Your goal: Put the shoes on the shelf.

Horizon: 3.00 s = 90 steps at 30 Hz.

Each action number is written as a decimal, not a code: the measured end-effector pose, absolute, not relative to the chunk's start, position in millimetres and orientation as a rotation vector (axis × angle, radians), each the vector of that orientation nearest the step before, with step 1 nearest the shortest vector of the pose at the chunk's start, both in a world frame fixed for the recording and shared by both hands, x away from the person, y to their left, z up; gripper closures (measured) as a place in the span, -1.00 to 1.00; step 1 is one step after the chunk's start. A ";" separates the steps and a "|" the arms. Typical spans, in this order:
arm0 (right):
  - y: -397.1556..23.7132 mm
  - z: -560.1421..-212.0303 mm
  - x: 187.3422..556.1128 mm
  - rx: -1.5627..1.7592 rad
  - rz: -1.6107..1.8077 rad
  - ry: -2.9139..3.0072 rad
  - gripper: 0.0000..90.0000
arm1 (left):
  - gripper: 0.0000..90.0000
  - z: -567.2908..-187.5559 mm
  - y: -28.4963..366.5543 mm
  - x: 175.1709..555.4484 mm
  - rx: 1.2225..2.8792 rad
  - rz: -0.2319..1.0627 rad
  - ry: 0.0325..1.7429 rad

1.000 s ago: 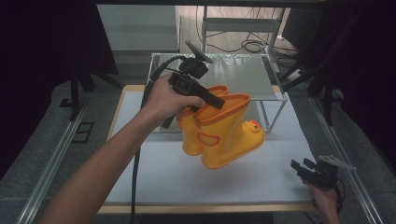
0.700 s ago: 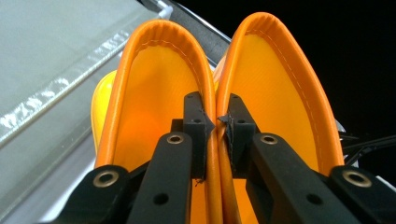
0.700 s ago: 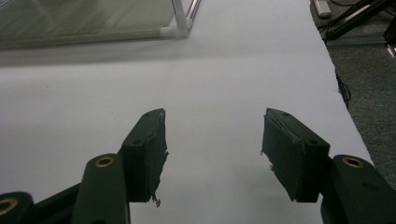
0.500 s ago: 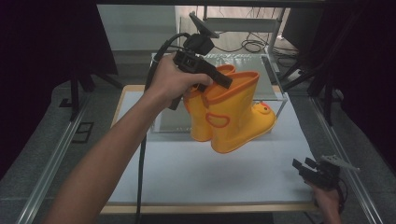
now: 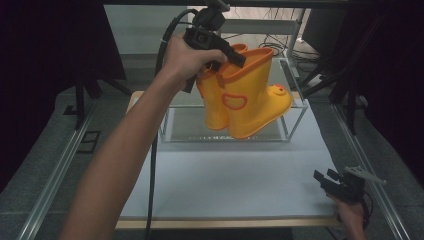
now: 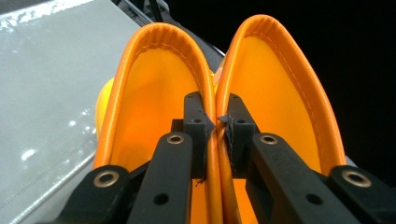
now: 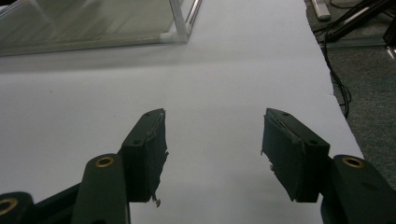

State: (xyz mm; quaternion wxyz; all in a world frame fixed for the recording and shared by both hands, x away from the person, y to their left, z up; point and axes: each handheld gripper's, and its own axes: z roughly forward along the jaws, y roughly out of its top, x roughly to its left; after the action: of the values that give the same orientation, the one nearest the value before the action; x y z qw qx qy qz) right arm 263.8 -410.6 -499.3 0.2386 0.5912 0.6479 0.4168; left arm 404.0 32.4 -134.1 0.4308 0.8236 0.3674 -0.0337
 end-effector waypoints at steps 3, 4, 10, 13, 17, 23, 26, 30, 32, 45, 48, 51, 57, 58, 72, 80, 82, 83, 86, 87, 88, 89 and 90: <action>-408.9 -498.6 263.4 1.618 1.140 1.779 -0.13 | 0.84 -131.7 33.4 415.3 2.037 -0.060 0.948; -408.1 -498.2 263.4 1.617 1.142 1.779 -0.13 | 0.84 -131.3 33.2 419.0 2.034 -0.047 0.963; -405.6 -497.9 264.4 1.605 1.140 1.789 -0.13 | 0.84 -133.0 33.7 443.8 2.003 0.007 1.062; -405.1 -498.5 264.6 1.607 1.137 1.792 -0.13 | 0.84 -136.2 34.6 456.3 1.990 0.037 1.109; -404.9 -498.2 265.0 1.601 1.137 1.792 -0.13 | 0.84 -141.9 35.6 471.7 1.971 0.068 1.164; -402.4 -497.9 265.8 1.590 1.134 1.805 -0.13 | 0.84 -150.5 35.6 490.2 1.936 0.115 1.257; -402.6 -498.2 265.8 1.592 1.134 1.805 -0.13 | 0.84 -154.5 35.6 497.3 1.912 0.143 1.307; -403.5 -497.9 265.2 1.599 1.135 1.798 -0.13 | 0.84 -158.9 33.8 506.5 1.898 0.168 1.358; -403.5 -498.4 265.1 1.597 1.131 1.800 -0.13 | 0.84 -160.6 33.6 510.7 1.888 0.184 1.391; -403.2 -498.6 264.2 1.591 1.128 1.796 -0.12 | 0.83 -179.0 32.9 533.0 1.850 0.241 1.514; -402.4 -499.2 264.8 1.592 1.123 1.804 -0.12 | 0.80 -179.6 28.6 532.8 1.868 0.237 1.493; -400.9 -499.3 264.5 1.588 1.119 1.814 -0.12 | 0.63 -179.3 26.3 532.2 1.883 0.242 1.464; -399.3 -500.6 265.1 1.585 1.117 1.819 -0.12 | 0.23 -177.5 30.0 533.9 1.880 0.206 1.444; -398.6 -501.2 265.6 1.587 1.115 1.821 -0.12 | 0.11 -176.3 30.0 533.9 1.887 0.208 1.436; -397.7 -502.4 265.8 1.586 1.110 1.827 -0.12 | 0.23 -148.9 45.0 511.9 1.888 0.215 1.324; -398.1 -502.3 264.9 1.589 1.105 1.821 -0.12 | 0.61 -135.5 66.9 476.2 1.927 0.206 1.187; -398.1 -501.4 264.2 1.592 1.105 1.814 -0.12 | 0.71 -133.6 74.4 461.8 1.946 0.213 1.147; -398.1 -501.1 264.0 1.592 1.105 1.813 -0.12 | 0.74 -133.6 74.4 461.8 1.946 0.213 1.147; -397.8 -500.9 263.7 1.593 1.103 1.813 -0.12 | 0.84 -134.5 81.9 449.1 1.957 0.210 1.120; -397.8 -500.7 263.5 1.592 1.100 1.817 -0.12 | 0.87 -135.3 84.1 444.8 1.958 0.204 1.109; -397.8 -500.7 263.5 1.592 1.100 1.817 -0.12 | 0.87 -136.0 86.0 440.5 1.963 0.197 1.095; -397.5 -500.8 263.4 1.590 1.100 1.815 -0.12 | 0.91 -136.6 87.9 436.1 1.969 0.193 1.080; -397.3 -500.9 263.4 1.589 1.100 1.815 -0.12 | 0.95 -137.3 89.4 431.7 1.974 0.194 1.069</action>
State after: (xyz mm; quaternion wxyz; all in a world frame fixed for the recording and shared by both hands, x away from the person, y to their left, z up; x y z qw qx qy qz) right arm 263.4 -397.3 -500.9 0.2426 0.5814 0.6642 0.4025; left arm 431.7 89.4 -137.3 0.4296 0.7912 0.4283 0.0778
